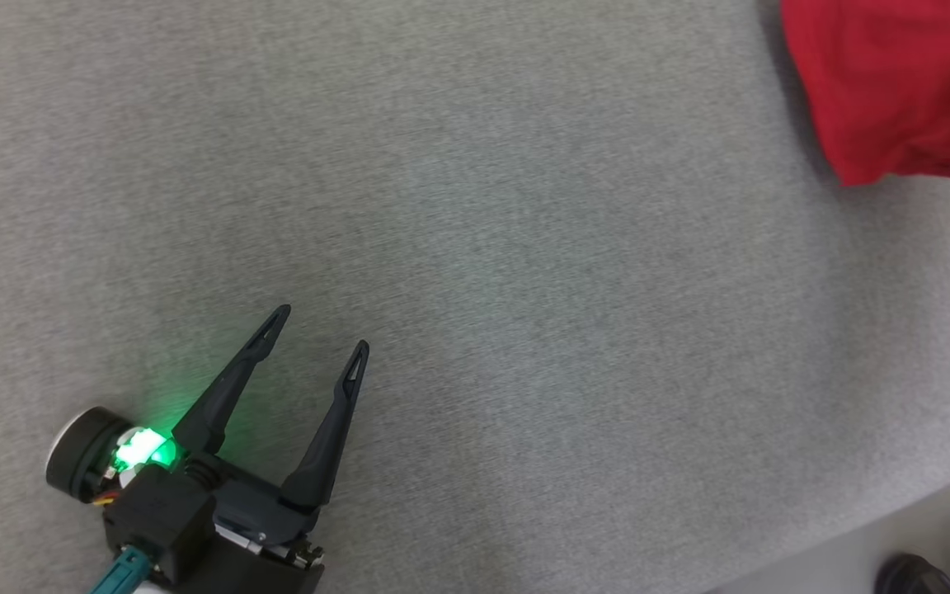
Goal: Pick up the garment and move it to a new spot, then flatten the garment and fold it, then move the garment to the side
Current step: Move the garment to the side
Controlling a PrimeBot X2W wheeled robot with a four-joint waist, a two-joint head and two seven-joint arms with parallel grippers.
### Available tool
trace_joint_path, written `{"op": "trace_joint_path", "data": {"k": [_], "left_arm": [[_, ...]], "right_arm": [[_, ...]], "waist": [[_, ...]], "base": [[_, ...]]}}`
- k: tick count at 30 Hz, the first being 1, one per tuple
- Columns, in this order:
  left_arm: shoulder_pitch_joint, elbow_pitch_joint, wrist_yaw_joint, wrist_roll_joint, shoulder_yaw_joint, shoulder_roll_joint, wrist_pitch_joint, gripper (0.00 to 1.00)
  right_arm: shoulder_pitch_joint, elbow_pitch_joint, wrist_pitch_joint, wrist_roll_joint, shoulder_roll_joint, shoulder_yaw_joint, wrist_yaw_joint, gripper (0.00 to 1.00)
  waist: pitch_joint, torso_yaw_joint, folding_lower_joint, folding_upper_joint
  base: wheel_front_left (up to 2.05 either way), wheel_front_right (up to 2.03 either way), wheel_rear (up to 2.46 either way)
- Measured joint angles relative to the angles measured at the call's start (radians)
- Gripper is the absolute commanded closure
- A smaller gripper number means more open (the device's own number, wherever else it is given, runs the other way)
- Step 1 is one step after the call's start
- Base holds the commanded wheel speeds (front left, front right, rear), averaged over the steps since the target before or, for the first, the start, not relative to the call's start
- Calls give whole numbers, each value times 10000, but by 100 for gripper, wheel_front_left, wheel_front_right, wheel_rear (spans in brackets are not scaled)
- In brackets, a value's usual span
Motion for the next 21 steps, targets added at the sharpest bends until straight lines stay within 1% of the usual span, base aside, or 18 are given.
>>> {"op": "trace_joint_path", "data": {"k": [6,10,13,16,21], "left_arm": [[-2,198,19,-96,-94,-98,-209,0],[-12,499,61,-219,-205,-268,-458,0],[-1,949,84,-359,-339,-525,-796,0],[109,1340,109,-481,-345,-754,-1024,0],[539,2138,322,-652,-105,-1120,-1331,0]], "right_arm": [[-10,-29,-453,-451,67,-364,0,0],[-6,-84,-750,-562,104,-205,0,0],[159,-107,-999,-349,196,234,0,0],[661,-105,-1126,328,357,832,0,0],[1907,-489,-1193,2188,577,1739,0,0]], "waist": [[-73,342,0,0],[-292,509,0,0],[-659,703,0,0],[-1042,882,-1,0],[-1857,1258,-1,0]], "base": [[0,0,0],[0,0,0],[0,0,0],[0,0,0],[0,0,0]]}}
